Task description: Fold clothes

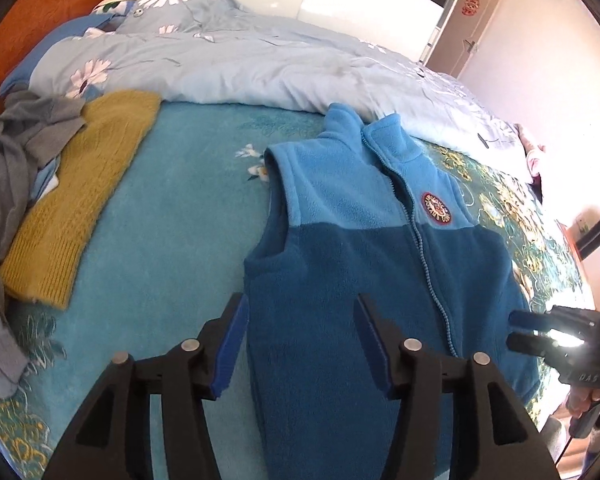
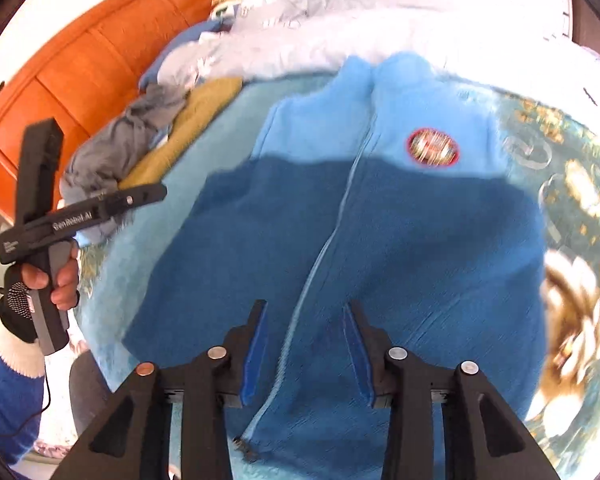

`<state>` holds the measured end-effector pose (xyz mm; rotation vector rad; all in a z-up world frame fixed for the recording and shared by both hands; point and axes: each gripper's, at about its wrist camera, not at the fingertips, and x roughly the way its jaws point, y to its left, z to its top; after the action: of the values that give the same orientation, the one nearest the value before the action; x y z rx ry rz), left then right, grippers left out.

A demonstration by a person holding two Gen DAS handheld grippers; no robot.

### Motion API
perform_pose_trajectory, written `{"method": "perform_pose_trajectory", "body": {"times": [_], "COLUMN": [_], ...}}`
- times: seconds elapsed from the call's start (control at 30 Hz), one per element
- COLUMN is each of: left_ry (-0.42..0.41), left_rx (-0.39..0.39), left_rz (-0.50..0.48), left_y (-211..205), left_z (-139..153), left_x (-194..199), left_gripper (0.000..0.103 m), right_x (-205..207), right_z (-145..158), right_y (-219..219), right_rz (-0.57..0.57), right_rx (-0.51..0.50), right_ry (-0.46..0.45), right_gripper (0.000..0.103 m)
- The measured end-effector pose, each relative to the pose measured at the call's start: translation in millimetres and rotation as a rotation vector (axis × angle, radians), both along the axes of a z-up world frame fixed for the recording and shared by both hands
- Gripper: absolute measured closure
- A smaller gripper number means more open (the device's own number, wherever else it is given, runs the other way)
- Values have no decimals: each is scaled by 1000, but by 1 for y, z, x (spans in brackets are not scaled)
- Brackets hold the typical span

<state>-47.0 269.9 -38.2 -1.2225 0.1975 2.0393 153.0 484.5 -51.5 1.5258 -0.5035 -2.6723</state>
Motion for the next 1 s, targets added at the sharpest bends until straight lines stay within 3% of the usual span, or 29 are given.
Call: {"method": "perform_pose_trajectory", "body": {"times": [0.13, 0.23, 0.33, 0.53, 0.77, 0.93, 1.0], "left_ry": [27, 19, -6, -130, -141, -179, -201], "left_rx": [-9, -25, -68, -106, -186, -129, -99], "left_rz": [-78, -122, -128, -135, -158, -165, -171], "left_y": [50, 92, 133, 198, 238, 241, 242], "left_z": [12, 12, -1, -43, -81, -86, -85], "left_x": [-35, -67, -105, -165, -189, -196, -196], "left_gripper": [34, 34, 34, 34, 34, 35, 48], "right_x": [-32, -83, -132, -216, -285, -303, -305], "right_z": [26, 31, 24, -8, -46, -68, -70], "right_y": [45, 83, 125, 170, 186, 193, 193], "right_rz": [-50, -74, -87, -61, -43, -45, -50], "right_rx": [4, -10, -45, -79, -41, -98, -129], "right_ry": [73, 81, 46, -25, -105, -126, -117], "right_gripper": [55, 50, 49, 48, 47, 47, 53]}}
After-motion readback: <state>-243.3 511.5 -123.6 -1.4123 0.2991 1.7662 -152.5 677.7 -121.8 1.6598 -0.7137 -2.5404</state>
